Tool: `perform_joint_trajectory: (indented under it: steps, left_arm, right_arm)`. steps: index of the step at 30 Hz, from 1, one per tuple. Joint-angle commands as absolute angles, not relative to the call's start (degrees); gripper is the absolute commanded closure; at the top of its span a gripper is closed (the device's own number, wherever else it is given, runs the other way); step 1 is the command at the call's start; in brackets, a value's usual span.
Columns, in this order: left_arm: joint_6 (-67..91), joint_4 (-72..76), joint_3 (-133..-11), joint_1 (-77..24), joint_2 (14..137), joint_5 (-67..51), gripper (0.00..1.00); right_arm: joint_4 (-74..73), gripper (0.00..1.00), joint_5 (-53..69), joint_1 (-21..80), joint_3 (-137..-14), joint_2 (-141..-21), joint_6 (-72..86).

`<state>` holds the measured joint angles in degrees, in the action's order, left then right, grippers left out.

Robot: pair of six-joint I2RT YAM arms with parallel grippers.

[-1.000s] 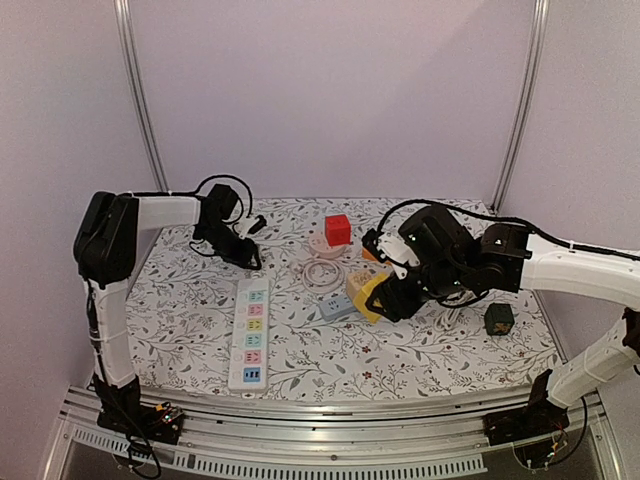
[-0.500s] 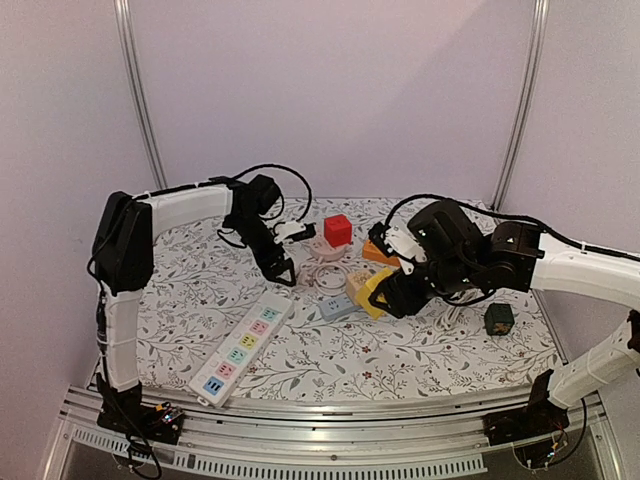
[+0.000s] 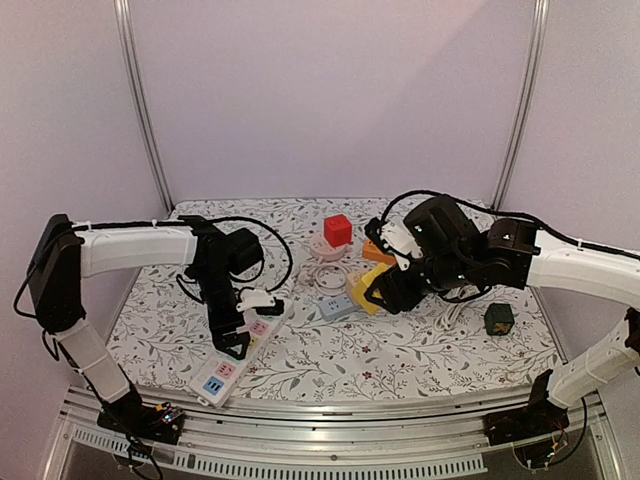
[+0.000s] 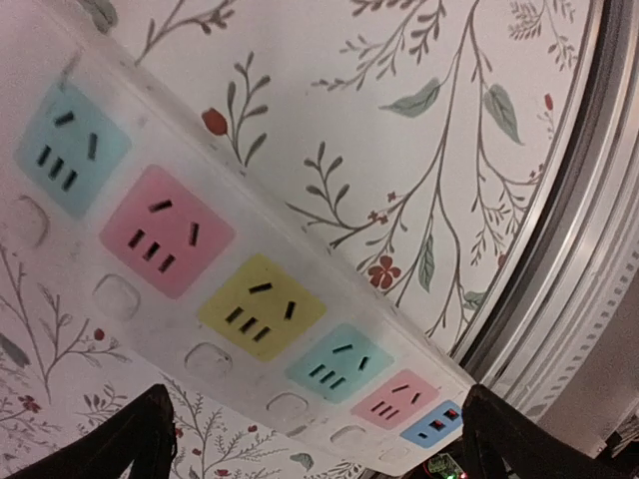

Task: Insert the plug
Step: Adjust the socket at the center of the board.

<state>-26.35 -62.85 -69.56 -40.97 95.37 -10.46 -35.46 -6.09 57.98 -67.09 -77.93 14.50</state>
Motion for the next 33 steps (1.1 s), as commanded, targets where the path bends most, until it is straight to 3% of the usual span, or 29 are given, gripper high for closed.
perform_joint_trajectory:
  steps: [1, 8, 16, 22, 33]
  left_arm:
    - [-23.63, -62.93, -65.03, -40.52, 95.66, -8.42, 0.01]
    - [-21.99, -52.39, -59.38, -39.26, 95.49, -8.09, 0.00]
    - [-23.06, -52.80, -61.21, -38.53, 101.20, -15.74, 0.00]
    - [-23.90, -50.37, -62.45, -39.44, 104.15, -11.66, 0.00]
    - [-44.73, -43.57, -56.93, -46.94, 102.90, -7.79, 0.01]
  right_arm:
    - [-32.93, 1.00, -5.97, 57.73, -69.96, -80.06, 13.70]
    - [-32.68, 1.00, -6.78, 57.78, -68.13, -78.80, 15.72]
    - [-32.07, 1.00, -7.05, 57.79, -66.98, -77.84, 16.52]
    - [-31.66, 1.00, -6.77, 57.81, -67.23, -78.79, 16.08]
    - [-28.58, 1.00, -5.49, 57.94, -68.80, -82.36, 17.69]
